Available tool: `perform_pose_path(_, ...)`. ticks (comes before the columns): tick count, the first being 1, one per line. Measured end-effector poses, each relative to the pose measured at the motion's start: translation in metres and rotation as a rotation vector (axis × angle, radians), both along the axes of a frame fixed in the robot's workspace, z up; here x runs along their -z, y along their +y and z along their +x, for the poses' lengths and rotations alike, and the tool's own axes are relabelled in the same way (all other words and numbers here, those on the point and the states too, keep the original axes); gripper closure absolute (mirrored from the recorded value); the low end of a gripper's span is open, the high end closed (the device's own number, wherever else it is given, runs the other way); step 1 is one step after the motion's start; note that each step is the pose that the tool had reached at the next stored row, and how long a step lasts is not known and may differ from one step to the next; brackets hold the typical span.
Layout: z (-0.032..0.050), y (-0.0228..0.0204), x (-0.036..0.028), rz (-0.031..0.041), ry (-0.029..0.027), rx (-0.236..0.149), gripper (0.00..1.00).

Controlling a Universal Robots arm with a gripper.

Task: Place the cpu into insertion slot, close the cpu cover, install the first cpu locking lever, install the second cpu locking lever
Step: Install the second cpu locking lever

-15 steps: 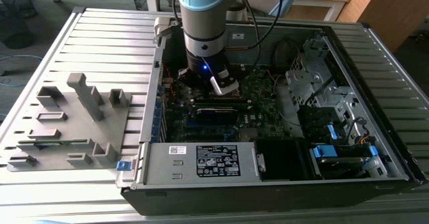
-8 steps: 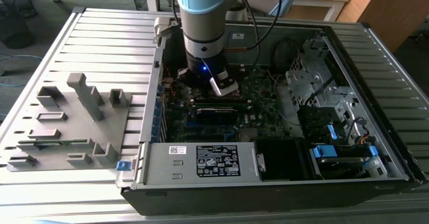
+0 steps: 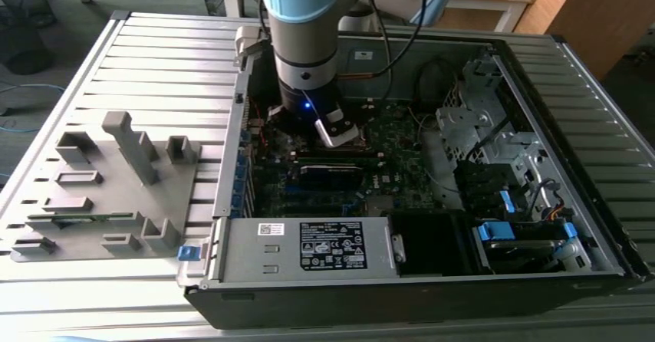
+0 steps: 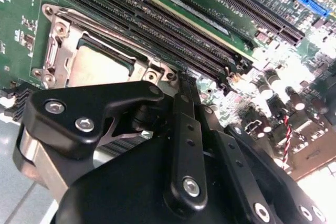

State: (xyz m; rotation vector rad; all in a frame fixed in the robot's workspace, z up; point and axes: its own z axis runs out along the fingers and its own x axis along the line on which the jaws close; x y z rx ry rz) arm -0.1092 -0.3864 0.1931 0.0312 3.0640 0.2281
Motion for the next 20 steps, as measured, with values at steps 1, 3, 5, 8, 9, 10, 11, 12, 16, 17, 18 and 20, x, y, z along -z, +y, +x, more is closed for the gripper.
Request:
perform_pose_path(1, -0.0002, -0.0001, 0.0000, -0.0002, 0.0005, 0.000, 0.90)
perform_pose_path(3, -0.0003, -0.0001, -0.0001, -0.0001, 0.0004, 0.000, 0.90)
perform_pose_path(5, -0.0004, 0.0000, -0.0021, 0.0006, 0.0000, 0.000, 0.90)
perform_pose_path(8, -0.0004, 0.0000, -0.0111, -0.0001, 0.0003, 0.000, 0.90)
perform_pose_path(9, -0.0004, 0.0000, -0.0144, 0.0000, 0.0003, 0.000, 0.90)
perform_pose_path(10, -0.0004, -0.0001, -0.0178, -0.0001, 0.0003, 0.000, 0.90)
perform_pose_path(11, -0.0003, 0.0000, -0.0215, -0.0001, 0.0003, 0.000, 0.90)
perform_pose_path(12, -0.0003, 0.0000, -0.0251, 0.0001, 0.0002, 0.000, 0.90)
perform_pose_path(16, -0.0004, 0.0000, -0.0371, -0.0001, 0.0004, 0.000, 0.90)
perform_pose_path(17, -0.0003, 0.0000, -0.0376, -0.0001, 0.0003, 0.000, 0.90)
perform_pose_path(18, -0.0003, 0.0000, -0.0376, 0.0002, 0.0001, 0.000, 0.90)
perform_pose_path(20, 0.0006, 0.0000, -0.0377, 0.0000, 0.0004, 0.000, 0.90)
